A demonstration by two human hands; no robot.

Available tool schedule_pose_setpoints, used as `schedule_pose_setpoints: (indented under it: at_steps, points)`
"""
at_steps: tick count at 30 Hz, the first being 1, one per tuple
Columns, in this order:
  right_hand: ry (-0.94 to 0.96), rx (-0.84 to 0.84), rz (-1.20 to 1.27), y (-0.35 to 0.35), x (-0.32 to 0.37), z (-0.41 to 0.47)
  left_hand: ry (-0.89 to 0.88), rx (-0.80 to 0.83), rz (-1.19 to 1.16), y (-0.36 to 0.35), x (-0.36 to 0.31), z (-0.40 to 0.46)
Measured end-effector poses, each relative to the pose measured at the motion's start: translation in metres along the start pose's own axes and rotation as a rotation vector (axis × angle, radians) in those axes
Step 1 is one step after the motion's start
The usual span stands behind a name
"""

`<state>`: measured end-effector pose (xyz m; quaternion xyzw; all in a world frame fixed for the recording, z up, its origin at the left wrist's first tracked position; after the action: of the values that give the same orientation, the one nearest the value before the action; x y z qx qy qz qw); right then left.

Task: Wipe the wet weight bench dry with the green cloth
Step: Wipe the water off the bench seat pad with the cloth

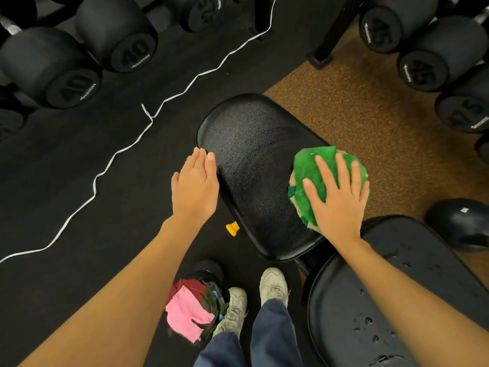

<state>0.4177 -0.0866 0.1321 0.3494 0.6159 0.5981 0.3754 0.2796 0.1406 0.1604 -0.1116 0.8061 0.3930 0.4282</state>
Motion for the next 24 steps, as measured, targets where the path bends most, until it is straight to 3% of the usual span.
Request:
schedule_pose_setpoints:
  at_steps: [4, 11, 19, 24]
  points:
    - [-0.305, -0.031, 0.117, -0.004, 0.021, -0.033, 0.016, 0.005, 0.014, -0.001, -0.002, -0.001]
    - [-0.411, 0.028, 0.18, -0.008, 0.053, -0.079, 0.016, 0.007, 0.0, -0.004, -0.001, -0.003]
    - [-0.485, -0.012, -0.064, -0.015, 0.043, 0.002, -0.124, -0.053, -0.005, 0.002, 0.01, 0.001]
    - [-0.546, 0.068, -0.016, -0.011, 0.066, 0.055, -0.207, -0.097, -0.122, 0.011, 0.022, 0.006]
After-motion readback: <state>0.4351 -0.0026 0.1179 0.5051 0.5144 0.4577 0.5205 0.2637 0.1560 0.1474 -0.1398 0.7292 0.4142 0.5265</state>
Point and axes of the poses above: each hand's wrist, its own z-axis towards the middle knuckle, its own y-axis out of the back of the hand, x = y × z, the point moved 1 cm from there along z, towards the middle knuckle, and after that the axes turned 13 degrees about -z, right-handed, at the moved point
